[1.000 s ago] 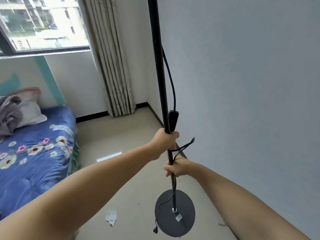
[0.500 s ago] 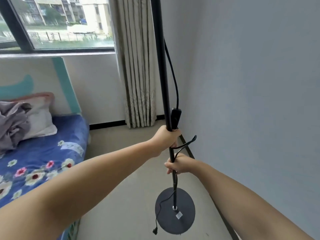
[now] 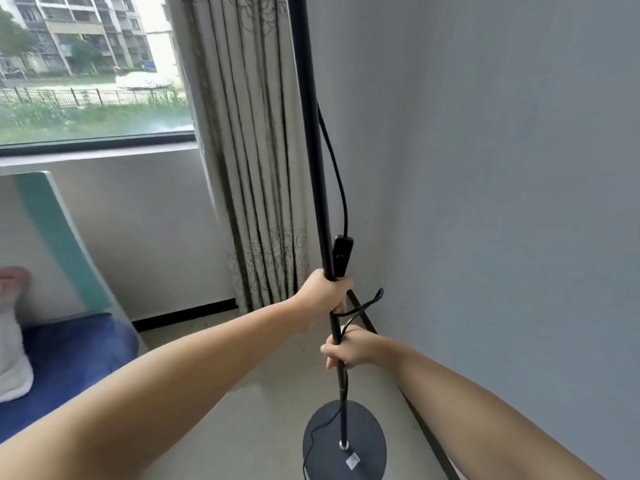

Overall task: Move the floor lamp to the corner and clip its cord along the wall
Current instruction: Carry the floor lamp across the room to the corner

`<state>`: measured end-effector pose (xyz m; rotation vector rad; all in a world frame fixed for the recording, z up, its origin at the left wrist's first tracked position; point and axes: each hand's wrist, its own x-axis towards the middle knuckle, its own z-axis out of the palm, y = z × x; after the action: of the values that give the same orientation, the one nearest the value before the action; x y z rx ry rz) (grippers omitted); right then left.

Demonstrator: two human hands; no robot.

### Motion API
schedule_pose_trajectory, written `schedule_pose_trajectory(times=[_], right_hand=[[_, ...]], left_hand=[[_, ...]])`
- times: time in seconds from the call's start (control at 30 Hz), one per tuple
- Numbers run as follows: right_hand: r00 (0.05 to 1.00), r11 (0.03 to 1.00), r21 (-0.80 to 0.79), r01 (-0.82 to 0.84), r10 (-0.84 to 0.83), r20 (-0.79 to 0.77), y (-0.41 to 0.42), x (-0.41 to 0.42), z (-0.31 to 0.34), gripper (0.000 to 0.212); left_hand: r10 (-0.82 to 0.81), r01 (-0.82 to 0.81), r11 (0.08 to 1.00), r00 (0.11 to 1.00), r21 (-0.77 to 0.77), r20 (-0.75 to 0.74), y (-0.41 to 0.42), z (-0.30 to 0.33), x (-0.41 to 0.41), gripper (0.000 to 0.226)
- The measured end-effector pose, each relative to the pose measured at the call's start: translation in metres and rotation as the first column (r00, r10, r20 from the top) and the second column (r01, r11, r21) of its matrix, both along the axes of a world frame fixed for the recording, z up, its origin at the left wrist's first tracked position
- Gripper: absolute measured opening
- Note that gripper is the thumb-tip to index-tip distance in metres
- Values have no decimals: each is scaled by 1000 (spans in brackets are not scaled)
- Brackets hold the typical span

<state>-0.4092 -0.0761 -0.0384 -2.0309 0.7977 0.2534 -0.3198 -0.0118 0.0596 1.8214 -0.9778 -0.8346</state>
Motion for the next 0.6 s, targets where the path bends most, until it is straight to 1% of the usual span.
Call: schedule_pose_trajectory(times=[0.2, 0.4, 0.47, 0.6], right_hand=[[999, 999, 20, 43, -43, -17, -105, 98, -5, 33], [988, 989, 15, 146, -145, -42, -200, 187, -26, 32], [981, 981, 35, 190, -188, -45, -228, 219, -34, 32], [944, 940, 87, 329, -326, -45, -280, 279, -57, 31]], left_hand=[[2, -1, 1000, 1000, 15, -24, -111, -3, 98, 43], [-84, 85, 996, 996, 28, -18, -212, -23, 190, 40], [-116, 117, 993, 992, 22, -50, -242, -34, 223, 39], [-147, 155, 986, 982, 60, -117, -304, -58, 287, 34]])
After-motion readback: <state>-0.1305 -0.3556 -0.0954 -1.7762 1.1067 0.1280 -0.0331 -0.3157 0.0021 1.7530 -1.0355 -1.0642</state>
